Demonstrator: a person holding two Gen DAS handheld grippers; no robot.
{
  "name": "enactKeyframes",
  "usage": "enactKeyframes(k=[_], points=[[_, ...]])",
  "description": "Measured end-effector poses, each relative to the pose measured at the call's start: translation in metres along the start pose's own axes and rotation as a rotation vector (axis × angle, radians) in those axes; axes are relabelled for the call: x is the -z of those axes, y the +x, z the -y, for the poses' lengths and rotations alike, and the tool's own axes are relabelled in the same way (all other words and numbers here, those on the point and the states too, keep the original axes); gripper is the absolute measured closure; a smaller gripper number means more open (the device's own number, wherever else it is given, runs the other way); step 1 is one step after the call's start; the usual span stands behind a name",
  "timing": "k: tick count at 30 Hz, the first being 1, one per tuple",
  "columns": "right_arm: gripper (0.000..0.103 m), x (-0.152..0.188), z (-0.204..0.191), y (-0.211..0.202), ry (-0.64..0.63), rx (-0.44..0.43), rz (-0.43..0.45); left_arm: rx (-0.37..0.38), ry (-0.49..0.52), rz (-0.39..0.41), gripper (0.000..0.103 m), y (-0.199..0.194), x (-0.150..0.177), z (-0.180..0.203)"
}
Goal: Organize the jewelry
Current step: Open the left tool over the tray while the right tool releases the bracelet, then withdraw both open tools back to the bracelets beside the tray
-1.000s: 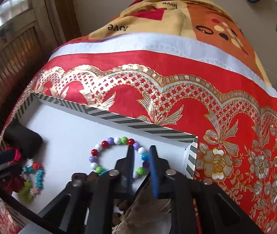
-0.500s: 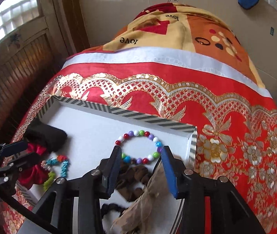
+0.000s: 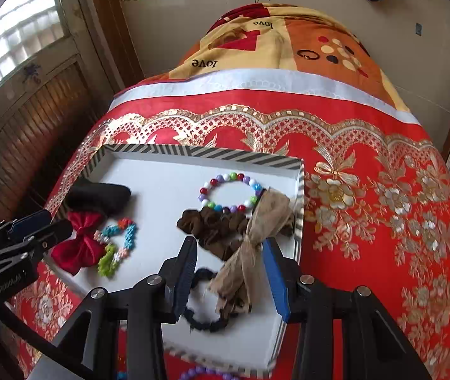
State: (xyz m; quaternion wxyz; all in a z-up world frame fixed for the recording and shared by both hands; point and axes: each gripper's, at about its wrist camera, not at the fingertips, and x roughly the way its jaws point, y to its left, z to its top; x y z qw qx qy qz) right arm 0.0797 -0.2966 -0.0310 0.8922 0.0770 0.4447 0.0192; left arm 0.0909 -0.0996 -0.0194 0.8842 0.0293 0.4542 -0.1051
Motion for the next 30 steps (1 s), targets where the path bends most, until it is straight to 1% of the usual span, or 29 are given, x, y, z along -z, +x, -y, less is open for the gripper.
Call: enactKeyframes(k=[13,30], points=[[0.061,0.040,-0.008,-0.034,0.009,-0.013,-0.003,-0.009,0.012,0.023,0.052,-0.035,0.031,0.011],[0.060,0.090,-0.011,-0.080,-0.009,-0.035,-0.005,-0.027,-0.009,0.042,0.052,-0.082,0.079,0.021]])
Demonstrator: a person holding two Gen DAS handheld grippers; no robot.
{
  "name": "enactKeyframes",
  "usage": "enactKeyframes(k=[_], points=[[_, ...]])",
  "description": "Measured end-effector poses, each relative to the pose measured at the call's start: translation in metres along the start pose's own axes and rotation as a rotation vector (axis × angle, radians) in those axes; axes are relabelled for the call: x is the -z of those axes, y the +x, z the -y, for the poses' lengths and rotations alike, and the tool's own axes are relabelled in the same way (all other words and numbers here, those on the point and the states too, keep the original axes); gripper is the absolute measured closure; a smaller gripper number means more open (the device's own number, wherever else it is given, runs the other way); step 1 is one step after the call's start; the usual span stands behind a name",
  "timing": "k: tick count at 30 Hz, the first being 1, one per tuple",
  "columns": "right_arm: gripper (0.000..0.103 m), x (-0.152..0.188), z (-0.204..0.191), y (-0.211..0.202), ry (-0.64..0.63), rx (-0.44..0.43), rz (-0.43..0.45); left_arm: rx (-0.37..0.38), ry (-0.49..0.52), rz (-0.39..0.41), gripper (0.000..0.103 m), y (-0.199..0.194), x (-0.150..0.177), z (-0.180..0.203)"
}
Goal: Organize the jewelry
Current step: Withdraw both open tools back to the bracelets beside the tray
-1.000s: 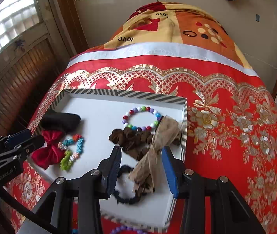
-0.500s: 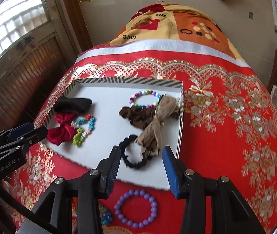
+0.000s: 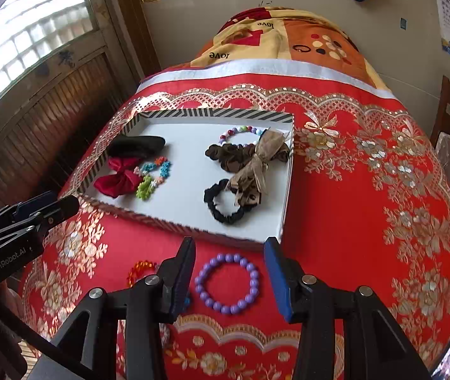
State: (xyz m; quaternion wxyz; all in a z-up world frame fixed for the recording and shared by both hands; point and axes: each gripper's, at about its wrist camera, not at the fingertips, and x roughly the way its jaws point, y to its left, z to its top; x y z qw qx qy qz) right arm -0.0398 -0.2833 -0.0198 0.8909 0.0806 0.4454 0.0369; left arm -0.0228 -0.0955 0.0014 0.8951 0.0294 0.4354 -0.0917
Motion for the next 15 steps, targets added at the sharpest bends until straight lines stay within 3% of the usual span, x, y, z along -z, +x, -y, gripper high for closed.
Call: enactKeyframes(k=[15], points=[[0.057,0.033,0.004,-0.021,-0.016,-0.019,-0.010,-0.019,-0.001,-0.006,0.052,-0.022,0.034,0.013]])
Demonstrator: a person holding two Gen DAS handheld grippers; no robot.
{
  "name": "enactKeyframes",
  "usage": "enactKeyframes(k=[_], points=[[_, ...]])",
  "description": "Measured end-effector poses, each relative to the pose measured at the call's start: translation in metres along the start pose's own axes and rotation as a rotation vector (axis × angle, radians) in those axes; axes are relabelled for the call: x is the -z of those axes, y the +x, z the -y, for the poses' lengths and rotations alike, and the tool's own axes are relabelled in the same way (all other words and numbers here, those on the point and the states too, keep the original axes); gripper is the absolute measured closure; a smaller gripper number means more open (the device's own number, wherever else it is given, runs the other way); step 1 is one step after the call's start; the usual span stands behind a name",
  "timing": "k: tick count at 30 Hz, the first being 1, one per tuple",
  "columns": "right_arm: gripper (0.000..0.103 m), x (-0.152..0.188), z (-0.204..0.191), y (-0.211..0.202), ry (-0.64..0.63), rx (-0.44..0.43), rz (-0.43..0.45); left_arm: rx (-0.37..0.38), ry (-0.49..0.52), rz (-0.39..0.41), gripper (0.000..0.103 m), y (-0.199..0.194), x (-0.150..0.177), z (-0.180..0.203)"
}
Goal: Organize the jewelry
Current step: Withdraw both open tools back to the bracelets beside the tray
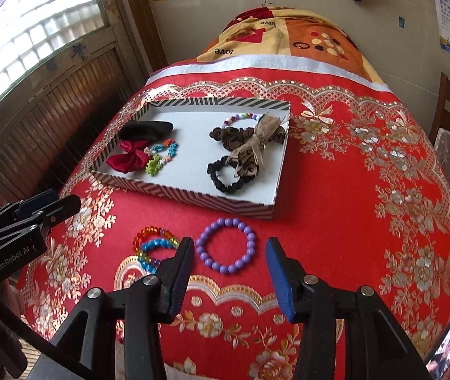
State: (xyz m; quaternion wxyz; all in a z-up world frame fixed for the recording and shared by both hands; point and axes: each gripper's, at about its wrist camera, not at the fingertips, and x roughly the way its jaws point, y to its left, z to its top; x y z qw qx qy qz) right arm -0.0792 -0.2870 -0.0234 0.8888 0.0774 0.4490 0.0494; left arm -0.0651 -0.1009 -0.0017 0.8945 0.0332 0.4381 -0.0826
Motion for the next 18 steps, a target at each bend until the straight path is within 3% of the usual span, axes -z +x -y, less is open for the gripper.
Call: enactKeyframes(k=[7,18], points=[[0.054,0.012,0.005,-0.001,0.000,-0.002,-0.016,0.028,-0.011,-0.029,0.052,0.001,0.011,-0.003],[0.054,0.021,0.016,0.022,0.004,-0.019,-0.065,0.130,-0.006,-0.153,0.052,0.030,0.023,-0.005]])
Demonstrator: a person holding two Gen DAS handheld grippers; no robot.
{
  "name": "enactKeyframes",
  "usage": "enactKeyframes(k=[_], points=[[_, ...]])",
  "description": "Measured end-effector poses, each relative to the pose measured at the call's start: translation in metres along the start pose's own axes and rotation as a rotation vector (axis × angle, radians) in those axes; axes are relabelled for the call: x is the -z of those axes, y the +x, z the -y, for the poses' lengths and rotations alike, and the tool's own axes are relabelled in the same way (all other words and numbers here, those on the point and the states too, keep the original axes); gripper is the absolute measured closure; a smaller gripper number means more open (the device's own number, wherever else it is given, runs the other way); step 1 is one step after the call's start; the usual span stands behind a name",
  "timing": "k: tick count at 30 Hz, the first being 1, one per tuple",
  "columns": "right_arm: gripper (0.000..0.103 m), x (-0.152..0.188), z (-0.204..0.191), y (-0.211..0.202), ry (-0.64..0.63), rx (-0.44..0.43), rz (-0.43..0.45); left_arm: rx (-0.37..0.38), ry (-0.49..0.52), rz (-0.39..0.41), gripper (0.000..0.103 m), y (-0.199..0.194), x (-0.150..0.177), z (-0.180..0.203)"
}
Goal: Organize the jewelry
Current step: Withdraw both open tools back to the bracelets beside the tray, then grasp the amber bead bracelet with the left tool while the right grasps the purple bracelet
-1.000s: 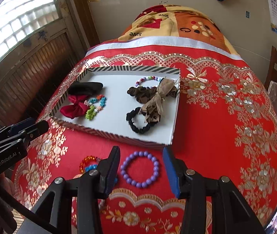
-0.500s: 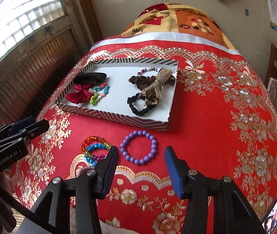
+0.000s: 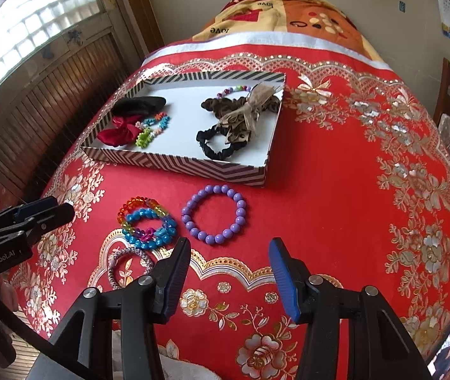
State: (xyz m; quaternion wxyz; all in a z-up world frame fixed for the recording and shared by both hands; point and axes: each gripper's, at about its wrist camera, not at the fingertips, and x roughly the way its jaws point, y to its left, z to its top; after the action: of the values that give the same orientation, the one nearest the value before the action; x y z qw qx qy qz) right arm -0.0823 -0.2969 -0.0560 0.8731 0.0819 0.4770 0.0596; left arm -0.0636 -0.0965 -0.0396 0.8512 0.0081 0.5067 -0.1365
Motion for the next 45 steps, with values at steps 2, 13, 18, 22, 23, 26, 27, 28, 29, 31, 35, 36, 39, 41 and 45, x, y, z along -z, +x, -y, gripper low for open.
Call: enactKeyframes(k=[2,13,18,22,23,26,27,28,29,31,35,36,39,41,45], points=[[0.054,-0.001,0.000,0.005,-0.002,0.001,-0.002,0.024,-0.013,-0.032,0.052,0.010,-0.002,-0.004],[0.054,-0.011,0.006,0.038,0.006,0.028,-0.057,0.032,0.014,-0.100,0.052,0.051,-0.019,-0.008],[0.054,-0.017,0.006,0.047,0.012,0.032,-0.071,0.038,0.038,-0.119,0.052,0.063,-0.023,-0.008],[0.054,-0.019,0.005,0.055,0.015,0.036,-0.080,0.034,0.052,-0.134,0.052,0.072,-0.026,-0.008],[0.054,-0.020,0.005,0.057,0.017,0.038,-0.082,0.032,0.054,-0.137,0.052,0.073,-0.026,-0.008],[0.054,-0.020,0.005,0.061,0.019,0.041,-0.088,0.032,0.060,-0.138,0.052,0.078,-0.027,-0.010],[0.054,-0.020,0.004,0.062,0.019,0.042,-0.089,0.028,0.065,-0.137,0.052,0.078,-0.028,-0.010],[0.054,-0.020,0.004,0.064,0.019,0.045,-0.090,0.027,0.072,-0.135,0.052,0.078,-0.028,-0.009],[0.054,-0.020,0.004,0.065,0.020,0.046,-0.091,0.025,0.079,-0.135,0.052,0.079,-0.029,-0.008],[0.054,-0.021,0.004,0.067,0.022,0.050,-0.091,0.023,0.087,-0.132,0.052,0.080,-0.030,-0.007],[0.054,-0.024,0.003,0.070,0.019,0.060,-0.084,0.021,0.104,-0.131,0.052,0.083,-0.033,-0.003],[0.054,-0.025,0.003,0.071,0.019,0.061,-0.082,0.023,0.107,-0.132,0.052,0.083,-0.033,-0.003],[0.054,-0.026,0.003,0.072,0.016,0.063,-0.071,0.034,0.121,-0.135,0.052,0.083,-0.032,-0.001],[0.054,-0.026,0.003,0.072,0.011,0.063,-0.065,0.032,0.135,-0.134,0.052,0.084,-0.032,0.002],[0.054,-0.026,0.003,0.073,0.009,0.060,-0.053,0.021,0.157,-0.128,0.052,0.086,-0.032,0.005]])
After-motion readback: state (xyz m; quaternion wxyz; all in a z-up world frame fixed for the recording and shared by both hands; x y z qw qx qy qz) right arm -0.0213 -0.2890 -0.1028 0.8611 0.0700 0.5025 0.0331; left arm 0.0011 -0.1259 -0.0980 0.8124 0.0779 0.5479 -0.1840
